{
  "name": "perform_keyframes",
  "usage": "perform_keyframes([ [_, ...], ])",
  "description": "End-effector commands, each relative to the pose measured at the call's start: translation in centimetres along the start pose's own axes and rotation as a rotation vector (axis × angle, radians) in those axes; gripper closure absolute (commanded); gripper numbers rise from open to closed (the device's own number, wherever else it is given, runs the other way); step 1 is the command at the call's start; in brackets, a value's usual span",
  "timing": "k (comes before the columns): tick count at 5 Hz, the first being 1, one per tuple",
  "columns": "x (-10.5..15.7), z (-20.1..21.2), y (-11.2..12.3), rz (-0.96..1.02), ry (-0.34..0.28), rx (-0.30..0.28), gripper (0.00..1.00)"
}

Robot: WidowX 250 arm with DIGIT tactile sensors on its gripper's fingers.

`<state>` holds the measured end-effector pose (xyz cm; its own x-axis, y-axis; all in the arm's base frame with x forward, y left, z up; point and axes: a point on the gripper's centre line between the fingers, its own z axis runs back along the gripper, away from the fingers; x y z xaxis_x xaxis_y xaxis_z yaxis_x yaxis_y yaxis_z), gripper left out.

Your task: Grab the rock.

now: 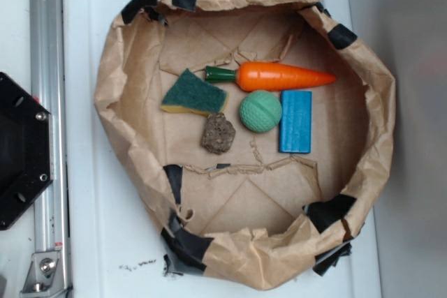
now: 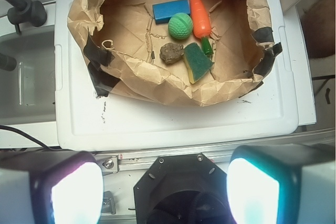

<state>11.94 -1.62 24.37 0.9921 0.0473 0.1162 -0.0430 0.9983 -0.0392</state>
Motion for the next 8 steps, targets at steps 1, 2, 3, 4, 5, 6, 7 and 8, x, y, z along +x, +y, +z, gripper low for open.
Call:
perform_keyframes([
  [1,0.0,0.0,0.0,0.0,0.0,0.0,0.0],
  [2,4.8,-2.6,1.5,0.096,0.077,-0.073,0.0],
  [3,9.4,-4.8,3.1,0.253,-0.002,-0.008,0.0],
  [4,12.5,-7.7,4.7,0.489,-0.215,0.004,0.0],
  [5,13.1,-12.9,4.9,0.732,-0.197,0.074,0.0],
  [6,13.1,-12.9,4.9,0.732,-0.197,0.074,0.0],
  [7,13.1,-12.9,4.9,0.732,-0.197,0.074,0.0],
  [8,13.1,-12.9,4.9,0.732,-0.197,0.074,0.0],
])
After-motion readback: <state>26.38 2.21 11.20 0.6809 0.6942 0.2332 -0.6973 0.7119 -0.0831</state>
